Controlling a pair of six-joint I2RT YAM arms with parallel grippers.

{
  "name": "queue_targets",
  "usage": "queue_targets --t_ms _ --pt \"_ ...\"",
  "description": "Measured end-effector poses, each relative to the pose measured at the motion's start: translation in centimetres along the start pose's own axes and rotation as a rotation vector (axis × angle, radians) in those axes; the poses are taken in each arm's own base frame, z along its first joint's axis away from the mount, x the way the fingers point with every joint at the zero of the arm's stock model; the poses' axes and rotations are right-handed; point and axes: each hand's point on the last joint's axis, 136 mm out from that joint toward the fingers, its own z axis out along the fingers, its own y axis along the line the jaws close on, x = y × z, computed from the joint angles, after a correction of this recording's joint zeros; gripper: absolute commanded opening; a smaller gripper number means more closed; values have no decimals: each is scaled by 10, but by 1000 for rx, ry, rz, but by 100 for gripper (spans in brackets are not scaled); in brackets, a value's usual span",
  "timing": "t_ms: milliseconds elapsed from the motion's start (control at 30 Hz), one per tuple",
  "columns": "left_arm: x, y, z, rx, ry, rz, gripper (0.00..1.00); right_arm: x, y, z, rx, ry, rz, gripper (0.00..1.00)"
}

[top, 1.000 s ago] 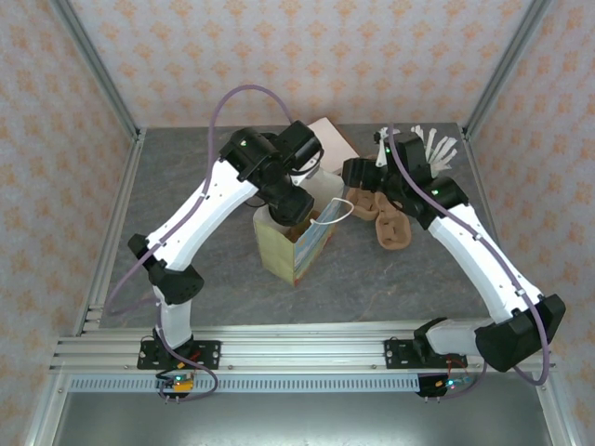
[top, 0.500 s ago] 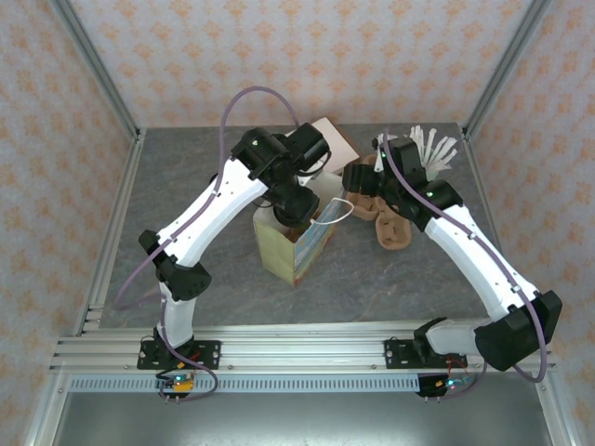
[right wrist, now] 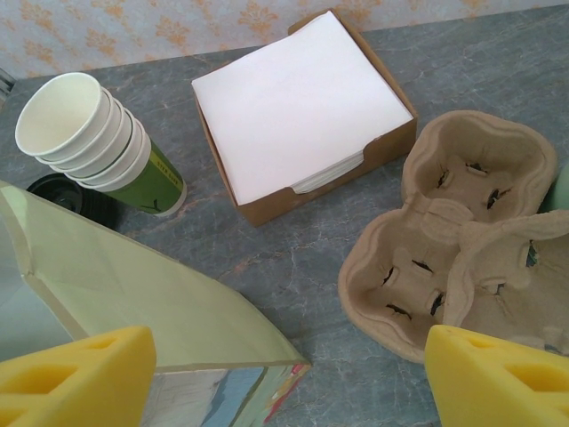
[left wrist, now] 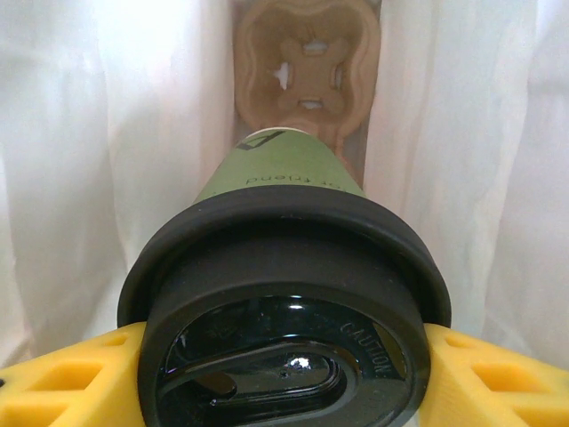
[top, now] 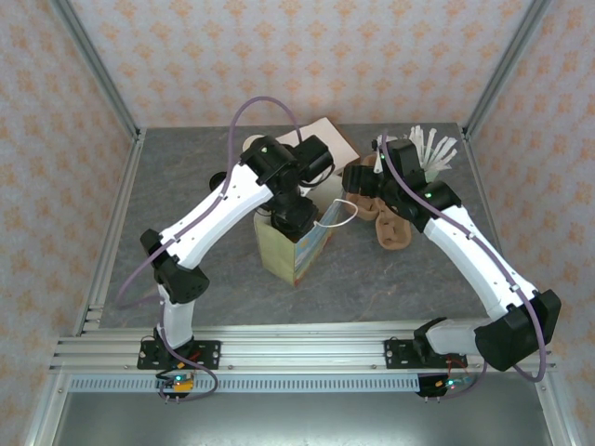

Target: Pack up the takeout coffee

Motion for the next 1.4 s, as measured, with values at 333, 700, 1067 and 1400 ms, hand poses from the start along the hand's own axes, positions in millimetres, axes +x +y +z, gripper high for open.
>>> queue_targets --t_ms 333,700,1067,1400 --pt "9 14 -7 2 0 -20 43 0 0 0 0 1 -3 81" --pt "7 17 1 -4 21 -27 43 0 0 0 0 1 -3 81" --pt "2 11 40 -33 124 10 42 0 0 0 0 1 -3 81" --pt "0 16 43 -59 125 53 43 0 0 0 0 1 -3 81"
